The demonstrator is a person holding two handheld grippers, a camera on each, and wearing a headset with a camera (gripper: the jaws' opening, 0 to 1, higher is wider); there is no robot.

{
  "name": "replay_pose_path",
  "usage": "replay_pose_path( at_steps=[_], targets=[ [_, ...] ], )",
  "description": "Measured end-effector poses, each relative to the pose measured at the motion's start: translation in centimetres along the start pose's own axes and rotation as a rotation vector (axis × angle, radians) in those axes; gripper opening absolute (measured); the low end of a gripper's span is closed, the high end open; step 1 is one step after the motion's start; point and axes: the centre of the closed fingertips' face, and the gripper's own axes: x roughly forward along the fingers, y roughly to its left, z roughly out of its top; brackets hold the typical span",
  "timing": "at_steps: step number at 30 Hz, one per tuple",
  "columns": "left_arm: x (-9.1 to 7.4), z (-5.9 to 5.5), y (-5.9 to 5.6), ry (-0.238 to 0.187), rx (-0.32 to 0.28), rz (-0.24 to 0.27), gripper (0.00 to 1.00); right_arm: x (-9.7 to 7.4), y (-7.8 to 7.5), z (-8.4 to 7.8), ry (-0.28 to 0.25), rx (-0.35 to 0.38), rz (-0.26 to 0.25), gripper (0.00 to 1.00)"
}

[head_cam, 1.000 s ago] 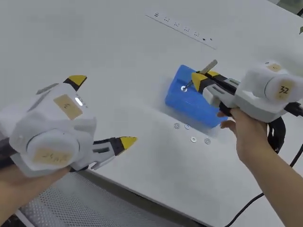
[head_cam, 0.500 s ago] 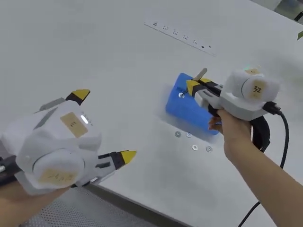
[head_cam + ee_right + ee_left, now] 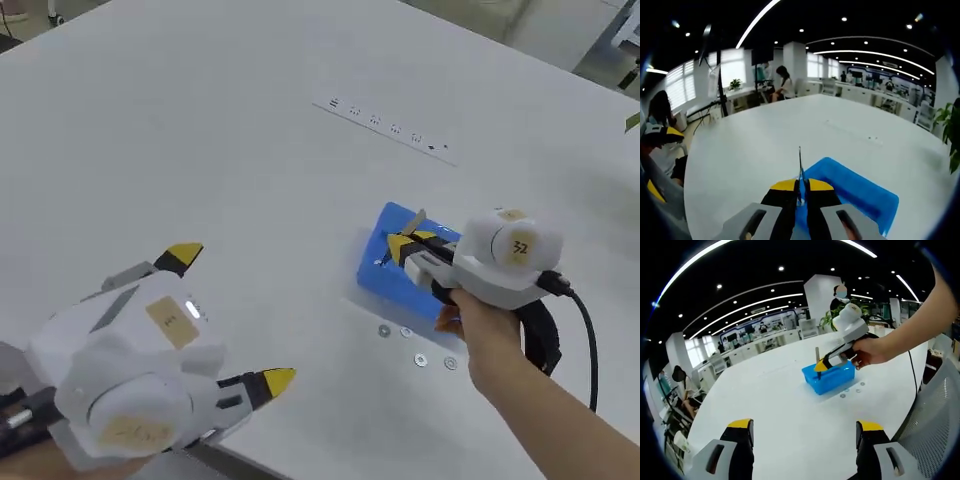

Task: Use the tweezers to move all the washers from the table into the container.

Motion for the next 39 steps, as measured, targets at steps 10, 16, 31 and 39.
replay_pose_path(
  at_steps=[10, 16, 31, 39],
  targets=[
    [0.0, 0.1, -0.1, -0.006, 0.004, -0.002, 0.86, 0.5, 0.3, -1.5, 0.036, -0.022, -0.001, 0.03],
    [0.0, 0.2, 0.0, -0.008, -0.005, -0.002, 0.86, 0.1, -0.3, -1.0, 0.034, 0.003, -0.015, 0.03],
    [0.1, 0.1, -0.3, -0.005, -0.006, -0.013, 0.86, -3.5, -0.2, 2.5, -0.089, 0.027, -0.007, 0.04],
    [0.1, 0.0, -0.3, -0.001, -0.004, -0.012, 0.86, -6.1, 1.9, 3.3, -0.108, -0.018, 0.035, 0.03]
  ],
)
